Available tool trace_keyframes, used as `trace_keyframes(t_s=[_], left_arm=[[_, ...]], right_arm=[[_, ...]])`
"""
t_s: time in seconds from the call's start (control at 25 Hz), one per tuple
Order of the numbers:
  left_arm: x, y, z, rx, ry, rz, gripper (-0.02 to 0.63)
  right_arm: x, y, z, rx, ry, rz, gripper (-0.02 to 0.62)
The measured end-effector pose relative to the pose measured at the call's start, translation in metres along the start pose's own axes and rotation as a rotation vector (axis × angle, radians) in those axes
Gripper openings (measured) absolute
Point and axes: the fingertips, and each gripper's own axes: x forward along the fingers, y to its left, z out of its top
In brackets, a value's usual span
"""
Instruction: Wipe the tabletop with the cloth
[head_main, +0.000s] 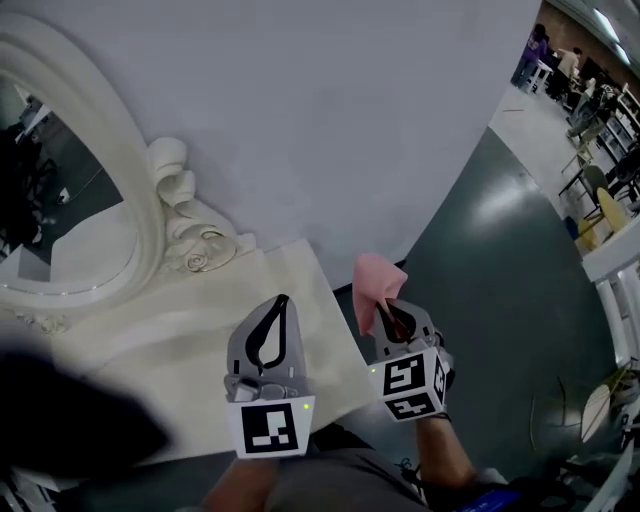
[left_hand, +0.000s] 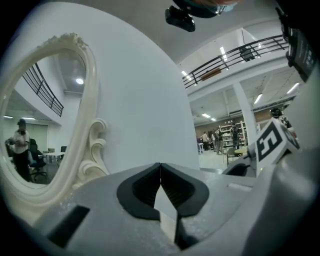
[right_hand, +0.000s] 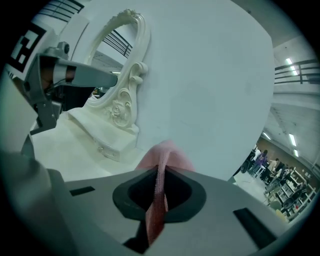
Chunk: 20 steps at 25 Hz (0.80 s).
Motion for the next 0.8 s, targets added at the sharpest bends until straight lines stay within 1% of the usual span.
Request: trace_keyframes(t_s=[0.08,0.2,0.36,0.44,0.64,0.8], left_arm=[[-0.013,0.02,0.008,-0.003,-0.022,0.049,0.015],[-0.038,0.053,0.016,0.014,-0.044,0.119,0.015],[-0.085,0.102,0.023,0.022,-0.068,0.223,0.015],[-0.115,0.127,0.023,0.027,-0.069,0.273,0.015],[-0.202,0.185,0.015,0.075,-0.039,0.405,0.015],[-0.265,0.221,0.0,0.09,-0.022,0.492,0.015]], right_arm=[[-0.007,0.017,0.012,-0.029,-0.022,0.018,0.021],[-0.017,0.048,0.029,-0.059,-0.047,0.048,0.021],[-0.03,0.105,0.051,-0.089,-0.077,0.104,0.021],[-0.036,0.141,0.062,-0.11,-0.095,0.148,0.021],[-0.051,0.244,0.089,-0.186,-0.15,0.285,0.021],[-0.063,0.318,0.104,-0.226,-0.184,0.376,0.021]])
